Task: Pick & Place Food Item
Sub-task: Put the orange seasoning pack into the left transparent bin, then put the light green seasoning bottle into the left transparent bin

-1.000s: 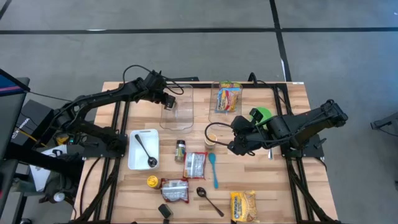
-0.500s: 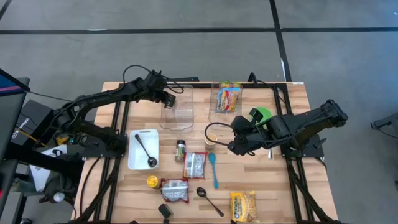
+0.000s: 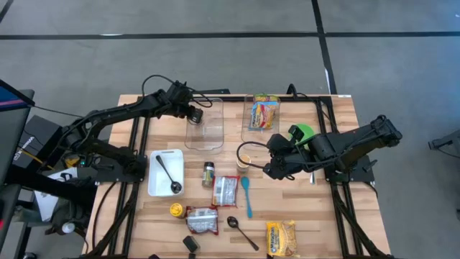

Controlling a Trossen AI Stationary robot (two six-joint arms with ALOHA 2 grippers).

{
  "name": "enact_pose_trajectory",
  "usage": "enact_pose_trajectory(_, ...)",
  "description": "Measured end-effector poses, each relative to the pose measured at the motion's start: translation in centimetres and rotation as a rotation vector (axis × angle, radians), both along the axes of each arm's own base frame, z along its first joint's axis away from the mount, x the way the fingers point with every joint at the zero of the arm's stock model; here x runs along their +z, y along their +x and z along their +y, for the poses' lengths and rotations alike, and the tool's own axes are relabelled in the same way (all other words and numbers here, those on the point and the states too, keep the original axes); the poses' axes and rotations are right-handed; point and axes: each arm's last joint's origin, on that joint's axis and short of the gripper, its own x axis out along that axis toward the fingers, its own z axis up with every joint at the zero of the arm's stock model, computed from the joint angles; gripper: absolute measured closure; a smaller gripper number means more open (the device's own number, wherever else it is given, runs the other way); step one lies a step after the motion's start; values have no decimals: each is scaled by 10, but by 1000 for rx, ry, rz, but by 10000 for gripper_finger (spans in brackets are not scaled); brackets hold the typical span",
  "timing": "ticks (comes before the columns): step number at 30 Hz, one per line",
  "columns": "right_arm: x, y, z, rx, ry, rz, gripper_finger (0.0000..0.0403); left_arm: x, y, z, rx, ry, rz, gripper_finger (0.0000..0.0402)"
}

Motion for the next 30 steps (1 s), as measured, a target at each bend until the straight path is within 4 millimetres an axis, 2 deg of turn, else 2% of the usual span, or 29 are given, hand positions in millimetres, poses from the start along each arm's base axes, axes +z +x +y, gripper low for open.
enact_pose_trajectory(9,1,1,1,0,6,-16,403,0,-1,2,48,46,33,318)
enact_pose_trajectory(18,1,1,1,0,6,-17,403,11,2,4,52,115,-55,315)
enact_pose_trajectory(25,0,1,1,0,6,-16,403,31,-4,-3,43,171,-140,316)
enact_pose_trajectory(30,1,1,1,1,5,-16,403,55,-10,-20,-16,210,-244,316)
